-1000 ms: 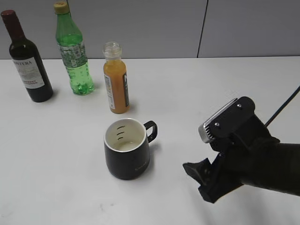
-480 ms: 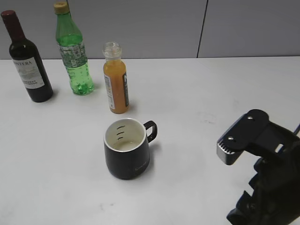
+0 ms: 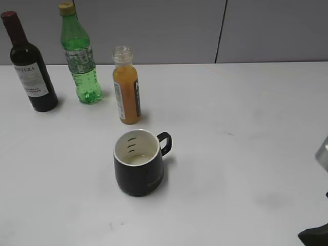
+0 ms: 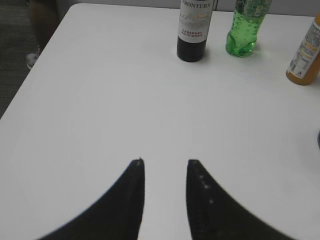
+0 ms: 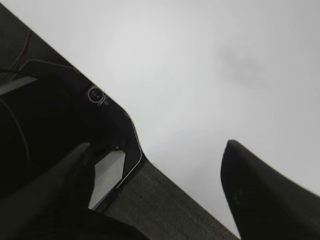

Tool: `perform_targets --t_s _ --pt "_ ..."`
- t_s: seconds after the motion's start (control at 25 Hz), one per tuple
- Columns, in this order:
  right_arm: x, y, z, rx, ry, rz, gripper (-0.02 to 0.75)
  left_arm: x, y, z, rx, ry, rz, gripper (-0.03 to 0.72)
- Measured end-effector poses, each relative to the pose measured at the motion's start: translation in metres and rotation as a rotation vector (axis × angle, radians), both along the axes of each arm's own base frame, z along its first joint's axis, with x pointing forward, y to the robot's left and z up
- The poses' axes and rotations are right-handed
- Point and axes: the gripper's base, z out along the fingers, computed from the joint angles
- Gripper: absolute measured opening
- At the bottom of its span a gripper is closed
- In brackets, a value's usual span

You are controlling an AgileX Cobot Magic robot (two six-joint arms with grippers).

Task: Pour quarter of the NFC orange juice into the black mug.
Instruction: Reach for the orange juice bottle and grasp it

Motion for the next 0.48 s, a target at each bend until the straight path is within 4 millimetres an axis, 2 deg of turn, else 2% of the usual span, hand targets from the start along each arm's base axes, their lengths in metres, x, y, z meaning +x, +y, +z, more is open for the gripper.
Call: perform_targets --t_s 0.28,0.48 --pt "-0.022 -0.025 0.024 0.097 -0.196 -0.011 0.594 0.000 0.000 0.000 0.000 0.000 0.000 0.231" --pt "-0.036 -0.045 0.016 0.138 -0.246 -0.106 0.594 0.000 0.000 0.000 0.000 0.000 0.000 0.231"
